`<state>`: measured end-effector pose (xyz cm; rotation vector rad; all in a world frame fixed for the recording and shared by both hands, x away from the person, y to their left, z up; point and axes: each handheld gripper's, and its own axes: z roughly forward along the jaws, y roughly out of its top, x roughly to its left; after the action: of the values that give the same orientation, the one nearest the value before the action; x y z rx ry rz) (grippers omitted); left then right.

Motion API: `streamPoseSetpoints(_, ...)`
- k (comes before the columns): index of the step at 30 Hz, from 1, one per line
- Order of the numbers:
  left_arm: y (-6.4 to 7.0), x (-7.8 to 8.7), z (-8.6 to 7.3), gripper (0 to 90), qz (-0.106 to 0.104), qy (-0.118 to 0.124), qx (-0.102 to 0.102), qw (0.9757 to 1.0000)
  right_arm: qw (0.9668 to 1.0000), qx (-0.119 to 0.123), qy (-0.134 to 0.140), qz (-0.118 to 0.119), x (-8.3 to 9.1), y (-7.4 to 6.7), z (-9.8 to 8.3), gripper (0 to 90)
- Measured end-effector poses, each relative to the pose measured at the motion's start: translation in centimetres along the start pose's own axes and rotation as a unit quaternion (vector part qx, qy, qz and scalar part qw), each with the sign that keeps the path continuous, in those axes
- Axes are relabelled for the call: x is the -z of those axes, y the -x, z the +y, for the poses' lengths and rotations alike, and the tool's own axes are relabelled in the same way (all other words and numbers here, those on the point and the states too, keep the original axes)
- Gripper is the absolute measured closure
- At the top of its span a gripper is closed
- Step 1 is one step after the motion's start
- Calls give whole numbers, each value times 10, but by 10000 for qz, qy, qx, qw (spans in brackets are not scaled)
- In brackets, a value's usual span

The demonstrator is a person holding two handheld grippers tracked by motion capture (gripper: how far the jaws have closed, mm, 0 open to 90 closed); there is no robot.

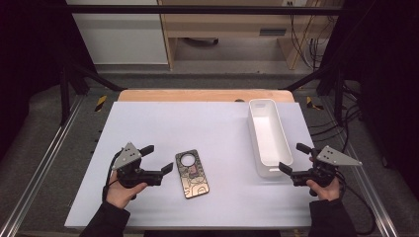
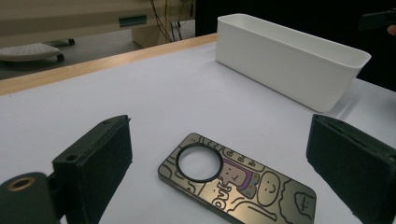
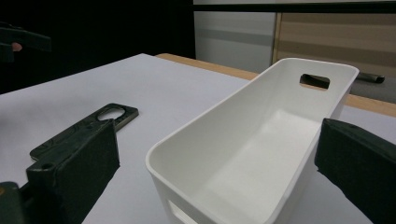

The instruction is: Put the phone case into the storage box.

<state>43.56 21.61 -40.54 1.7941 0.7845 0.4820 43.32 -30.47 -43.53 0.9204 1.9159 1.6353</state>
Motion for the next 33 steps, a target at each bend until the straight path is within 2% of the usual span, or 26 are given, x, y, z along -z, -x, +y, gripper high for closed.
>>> streamPoseSetpoints(4,4,-3,1,117,50,-33,24,10000,10000,8,11,9,0,0,0,3)
streamPoseSetpoints(10,8,-10,1,262,122,-112,83,9998,10000,25,-15,13,-1,-1,0,3)
streamPoseSetpoints(13,11,-14,0,292,141,-196,56,9997,10000,19,-11,9,-1,-1,0,3)
streamPoseSetpoints(18,16,-20,0,405,163,-307,8,9994,10000,29,-6,0,0,0,0,3)
streamPoseSetpoints(21,20,-24,1,454,105,-405,-43,9991,10000,18,9,-4,0,-1,0,3)
streamPoseSetpoints(23,24,-27,1,503,76,-544,-146,9984,10000,40,-3,-17,0,-1,0,3)
streamPoseSetpoints(27,29,-32,1,603,20,-629,-247,9977,10000,37,5,-14,0,-1,0,3)
streamPoseSetpoints(33,37,-40,2,676,-23,-791,-400,9961,10000,46,2,-10,-1,-1,0,3)
